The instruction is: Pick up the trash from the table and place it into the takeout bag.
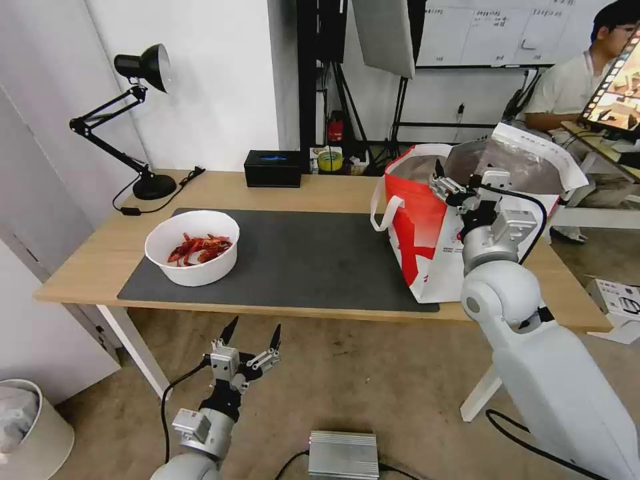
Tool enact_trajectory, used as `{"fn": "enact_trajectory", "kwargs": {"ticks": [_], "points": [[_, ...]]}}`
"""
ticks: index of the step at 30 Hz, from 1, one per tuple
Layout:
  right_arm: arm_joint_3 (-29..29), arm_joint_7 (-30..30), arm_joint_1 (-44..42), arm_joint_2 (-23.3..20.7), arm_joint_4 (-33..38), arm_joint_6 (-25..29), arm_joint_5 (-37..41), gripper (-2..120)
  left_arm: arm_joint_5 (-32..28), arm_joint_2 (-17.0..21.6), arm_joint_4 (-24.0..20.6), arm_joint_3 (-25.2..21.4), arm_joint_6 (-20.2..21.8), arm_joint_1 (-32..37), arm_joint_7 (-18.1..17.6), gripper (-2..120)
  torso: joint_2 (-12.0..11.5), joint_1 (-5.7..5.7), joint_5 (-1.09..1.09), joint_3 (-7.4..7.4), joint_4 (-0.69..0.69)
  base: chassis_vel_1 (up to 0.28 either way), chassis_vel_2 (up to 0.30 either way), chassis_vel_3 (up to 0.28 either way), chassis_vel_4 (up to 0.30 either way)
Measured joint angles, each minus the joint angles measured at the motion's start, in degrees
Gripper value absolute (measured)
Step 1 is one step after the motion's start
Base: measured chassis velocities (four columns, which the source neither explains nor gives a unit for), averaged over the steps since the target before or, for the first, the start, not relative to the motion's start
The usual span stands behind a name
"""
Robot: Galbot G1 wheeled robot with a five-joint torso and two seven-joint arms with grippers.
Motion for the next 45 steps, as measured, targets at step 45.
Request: {"fn": "enact_trajectory", "kwargs": {"ticks": [45], "points": [[-0.5,-11.3,-24.7,-5.7,14.9,9.5,1.0,100,-1.1,0.8,-1.3,-0.1,0.1,-0.3,-0.2,100,0.0,0.00,0.00,0.00,-0.01,0.000,0.000,0.000,0.000]]}}
